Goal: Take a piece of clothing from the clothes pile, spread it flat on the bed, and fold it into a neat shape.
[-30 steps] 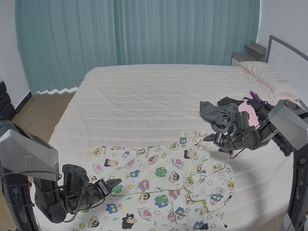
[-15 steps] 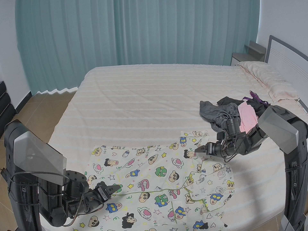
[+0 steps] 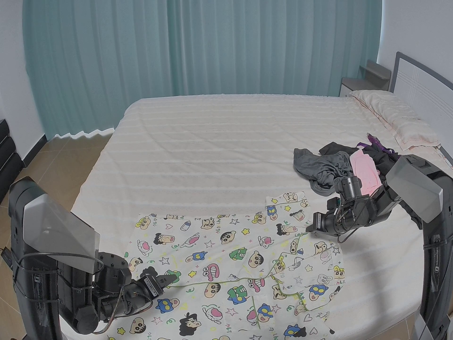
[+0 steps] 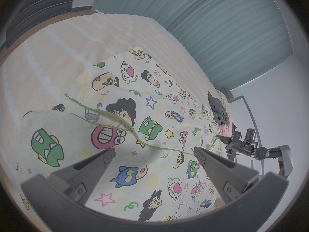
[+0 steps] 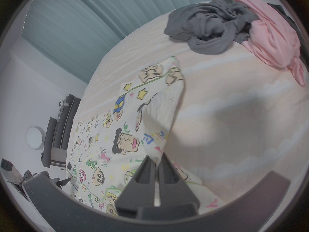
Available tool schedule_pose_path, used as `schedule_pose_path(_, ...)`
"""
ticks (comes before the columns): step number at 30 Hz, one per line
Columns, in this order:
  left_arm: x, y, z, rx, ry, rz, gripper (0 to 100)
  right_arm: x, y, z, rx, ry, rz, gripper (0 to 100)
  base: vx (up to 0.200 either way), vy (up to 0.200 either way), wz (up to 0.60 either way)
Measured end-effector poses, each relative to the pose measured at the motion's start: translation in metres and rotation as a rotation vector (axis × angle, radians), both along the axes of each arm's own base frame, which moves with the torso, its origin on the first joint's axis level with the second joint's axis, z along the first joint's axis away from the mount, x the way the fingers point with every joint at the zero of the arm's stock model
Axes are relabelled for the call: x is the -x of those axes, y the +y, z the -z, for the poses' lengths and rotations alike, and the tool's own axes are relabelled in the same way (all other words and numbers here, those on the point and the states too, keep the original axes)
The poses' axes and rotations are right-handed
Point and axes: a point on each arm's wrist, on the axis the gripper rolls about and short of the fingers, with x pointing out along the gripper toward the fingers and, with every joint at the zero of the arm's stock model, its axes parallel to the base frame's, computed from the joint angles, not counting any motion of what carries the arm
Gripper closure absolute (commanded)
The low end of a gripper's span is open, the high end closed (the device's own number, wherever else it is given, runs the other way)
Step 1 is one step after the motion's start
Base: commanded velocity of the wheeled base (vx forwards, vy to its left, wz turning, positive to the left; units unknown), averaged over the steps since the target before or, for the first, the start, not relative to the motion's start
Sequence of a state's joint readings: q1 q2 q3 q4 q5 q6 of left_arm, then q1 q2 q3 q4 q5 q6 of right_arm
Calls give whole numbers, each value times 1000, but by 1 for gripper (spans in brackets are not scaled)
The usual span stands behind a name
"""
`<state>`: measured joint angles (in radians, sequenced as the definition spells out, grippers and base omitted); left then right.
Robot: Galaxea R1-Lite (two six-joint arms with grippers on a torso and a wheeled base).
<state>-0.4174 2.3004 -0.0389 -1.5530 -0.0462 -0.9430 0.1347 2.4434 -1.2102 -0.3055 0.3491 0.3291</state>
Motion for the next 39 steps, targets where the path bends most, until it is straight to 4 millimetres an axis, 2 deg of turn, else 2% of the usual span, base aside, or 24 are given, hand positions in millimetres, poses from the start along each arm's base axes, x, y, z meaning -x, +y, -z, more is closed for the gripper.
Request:
schedule_pose_path(4,0,0,0,-2,0,-1,0,5,-4,1,3,61,11,100,0,0,0)
schedule_pose_path(5,0,0,0,-3,0,-1,0,6,-4,2,3,76,12,0,0,0,0)
schedule_pose_path(14,0,0,1,-6,1,-2,0,-1,-6,-6,-14,66,43,0,0,0,0)
schedule_pose_path(20,0,0,1,-6,2,-2,0,-10,-21,-39,-87,-9,64,0,0,0,0)
schedule_pose_path(23,0,0,1,-7,2,-3,0,-22,-25,-56,-122,-59,96,0,0,0,0)
schedule_pose_path(26,0,0,2,-8,2,-4,0,-35,-23,-65,-146,-91,124,0,0,0,0)
schedule_pose_path(31,0,0,2,-9,3,-4,0,-63,-13,-57,-144,-114,163,0,0,0,0)
schedule_pose_path(39,0,0,2,-9,4,-5,0,-91,3,-22,-126,-59,181,0,0,0,0)
